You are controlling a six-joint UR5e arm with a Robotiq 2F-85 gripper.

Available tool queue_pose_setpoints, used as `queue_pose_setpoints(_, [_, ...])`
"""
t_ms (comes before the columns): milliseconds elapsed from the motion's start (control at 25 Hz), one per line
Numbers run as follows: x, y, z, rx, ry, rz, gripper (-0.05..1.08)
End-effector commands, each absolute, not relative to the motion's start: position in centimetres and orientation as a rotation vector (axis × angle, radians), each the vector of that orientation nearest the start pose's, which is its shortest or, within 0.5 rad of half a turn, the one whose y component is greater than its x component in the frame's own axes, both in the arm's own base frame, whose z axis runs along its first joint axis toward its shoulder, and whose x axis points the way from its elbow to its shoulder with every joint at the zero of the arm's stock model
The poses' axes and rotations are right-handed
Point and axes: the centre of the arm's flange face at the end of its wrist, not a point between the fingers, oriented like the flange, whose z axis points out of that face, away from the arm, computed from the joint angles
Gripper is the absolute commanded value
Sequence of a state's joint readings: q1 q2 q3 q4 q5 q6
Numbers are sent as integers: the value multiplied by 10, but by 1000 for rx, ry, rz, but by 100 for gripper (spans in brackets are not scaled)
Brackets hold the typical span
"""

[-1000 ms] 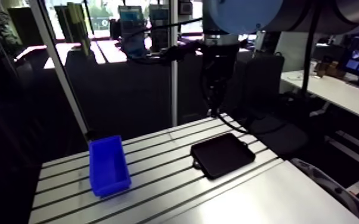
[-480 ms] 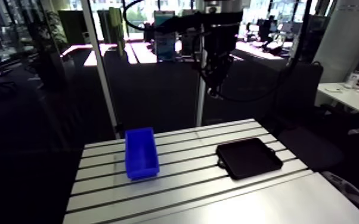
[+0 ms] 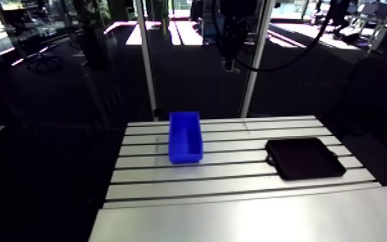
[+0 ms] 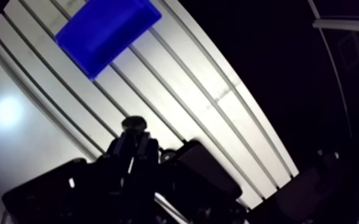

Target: Pick up the M10 bolt from the tray and put it into the blue bin.

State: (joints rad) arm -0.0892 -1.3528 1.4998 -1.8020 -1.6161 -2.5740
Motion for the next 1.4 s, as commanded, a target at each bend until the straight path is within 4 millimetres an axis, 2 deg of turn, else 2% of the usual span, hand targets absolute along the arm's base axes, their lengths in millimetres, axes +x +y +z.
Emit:
queue_pose_setpoints(40, [-611, -127, 406, -1880, 2566, 64, 106])
queue_pose_setpoints(240, [-615, -143, 387, -1989, 2452, 40, 106])
queue_pose_setpoints(400, [-626, -152, 371, -2097, 2388, 79, 105])
queue_pose_setpoints(680, [-633, -170, 336, -2162, 2286, 56, 105])
queue_pose_setpoints(840, [-634, -169, 324, -2152, 2279, 56, 105])
queue_pose_setpoints(1160, [-627, -169, 279, -2138, 2290, 63, 105])
queue_pose_setpoints(1400, [-626, -170, 265, -2138, 2285, 48, 105])
